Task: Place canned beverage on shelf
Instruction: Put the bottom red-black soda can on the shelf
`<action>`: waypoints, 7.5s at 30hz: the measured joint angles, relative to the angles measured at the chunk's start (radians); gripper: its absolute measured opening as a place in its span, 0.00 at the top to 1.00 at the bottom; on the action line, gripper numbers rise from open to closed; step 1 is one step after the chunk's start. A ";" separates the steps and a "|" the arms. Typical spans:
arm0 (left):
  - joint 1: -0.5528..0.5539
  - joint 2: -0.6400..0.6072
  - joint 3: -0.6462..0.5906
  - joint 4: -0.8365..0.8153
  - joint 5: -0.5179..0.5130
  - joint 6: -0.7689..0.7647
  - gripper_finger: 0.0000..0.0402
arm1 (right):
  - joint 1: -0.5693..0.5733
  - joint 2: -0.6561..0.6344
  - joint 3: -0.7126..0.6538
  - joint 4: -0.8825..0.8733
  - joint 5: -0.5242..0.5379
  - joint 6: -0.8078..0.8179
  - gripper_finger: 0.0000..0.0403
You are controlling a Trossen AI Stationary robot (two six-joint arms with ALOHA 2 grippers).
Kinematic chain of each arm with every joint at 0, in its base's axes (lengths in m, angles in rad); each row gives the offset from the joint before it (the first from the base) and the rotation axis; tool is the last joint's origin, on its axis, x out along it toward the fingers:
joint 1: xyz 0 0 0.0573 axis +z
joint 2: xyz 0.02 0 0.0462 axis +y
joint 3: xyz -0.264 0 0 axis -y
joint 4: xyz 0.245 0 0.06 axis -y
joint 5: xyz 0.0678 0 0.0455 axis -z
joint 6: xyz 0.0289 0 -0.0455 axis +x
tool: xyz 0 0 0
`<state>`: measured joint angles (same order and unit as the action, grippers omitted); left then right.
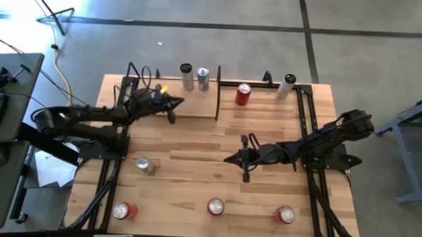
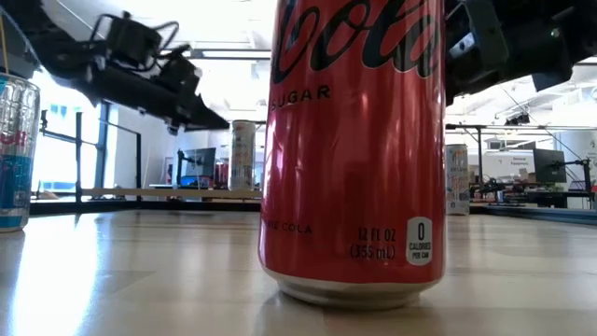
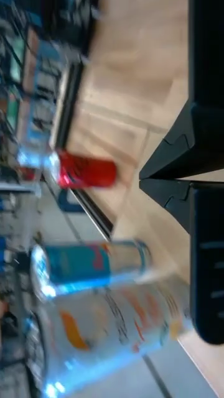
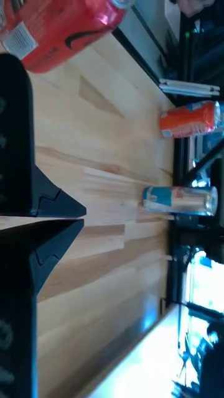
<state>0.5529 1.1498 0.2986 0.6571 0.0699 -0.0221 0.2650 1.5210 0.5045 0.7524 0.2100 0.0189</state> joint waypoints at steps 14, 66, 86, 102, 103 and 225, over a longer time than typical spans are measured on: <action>-0.137 -0.141 -0.041 -0.001 -0.002 0.090 1.00 | 0.192 -0.007 0.169 -0.200 0.075 0.027 0.83; -0.166 -0.141 -0.041 -0.057 -0.002 0.076 1.00 | 0.336 0.359 0.598 -0.511 0.101 0.288 0.35; -0.234 -0.143 -0.041 -0.060 -0.002 0.077 1.00 | 0.035 0.259 0.591 -0.535 -0.193 0.016 0.41; -0.232 -0.385 -0.040 -0.232 0.007 0.113 1.00 | -0.318 0.290 0.624 -0.418 -0.431 -0.114 0.41; -0.232 -0.393 -0.040 -0.243 0.007 0.113 1.00 | -0.320 0.297 0.643 -0.428 -0.434 -0.123 0.41; -0.541 -0.078 0.238 -0.735 -0.340 -0.119 0.19 | -0.094 0.303 0.242 -0.015 -0.142 -0.071 1.00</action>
<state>0.0116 1.0719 0.5369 -0.0782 -0.2704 -0.1415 0.1711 1.8244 0.7467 0.7372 0.0677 -0.0519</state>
